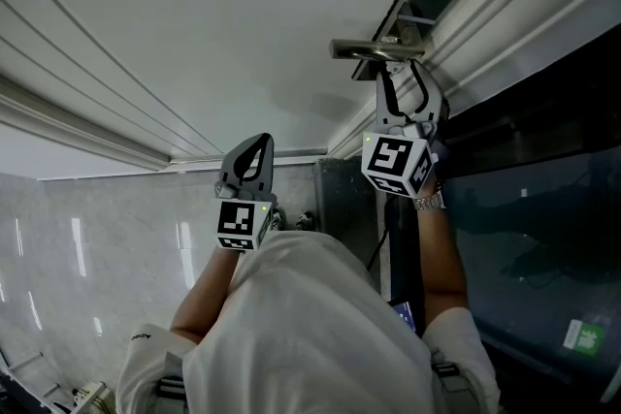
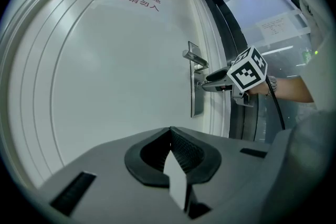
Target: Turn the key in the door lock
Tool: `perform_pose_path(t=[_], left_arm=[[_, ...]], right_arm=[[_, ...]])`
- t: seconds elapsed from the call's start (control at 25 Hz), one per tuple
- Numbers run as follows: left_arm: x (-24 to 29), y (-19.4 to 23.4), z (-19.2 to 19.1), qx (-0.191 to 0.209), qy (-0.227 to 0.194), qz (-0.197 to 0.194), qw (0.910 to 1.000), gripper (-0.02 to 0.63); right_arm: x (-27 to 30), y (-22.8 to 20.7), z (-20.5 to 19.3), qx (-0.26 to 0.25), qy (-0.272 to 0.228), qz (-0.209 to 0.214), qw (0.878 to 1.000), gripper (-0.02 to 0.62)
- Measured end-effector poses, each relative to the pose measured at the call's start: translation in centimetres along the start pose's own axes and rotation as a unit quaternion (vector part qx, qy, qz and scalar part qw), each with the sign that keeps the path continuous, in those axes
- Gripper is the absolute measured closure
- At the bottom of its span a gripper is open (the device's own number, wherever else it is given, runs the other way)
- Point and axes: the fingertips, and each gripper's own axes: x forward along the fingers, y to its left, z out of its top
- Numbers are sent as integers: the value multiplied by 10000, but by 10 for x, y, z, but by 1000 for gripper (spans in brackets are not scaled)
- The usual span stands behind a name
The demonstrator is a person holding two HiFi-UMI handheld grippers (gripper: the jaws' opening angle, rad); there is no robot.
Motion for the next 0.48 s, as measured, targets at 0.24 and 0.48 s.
perform_pose_path(t=[0.24,0.48], left_arm=[[0,2,0,3,-1,33,10000,598],[2,0,1,10,-10,25,10000,598]], right_arm=[[6,4,0,-1805,83,4,9835,411],[7,19,5,-2691,60,198,9629,413]])
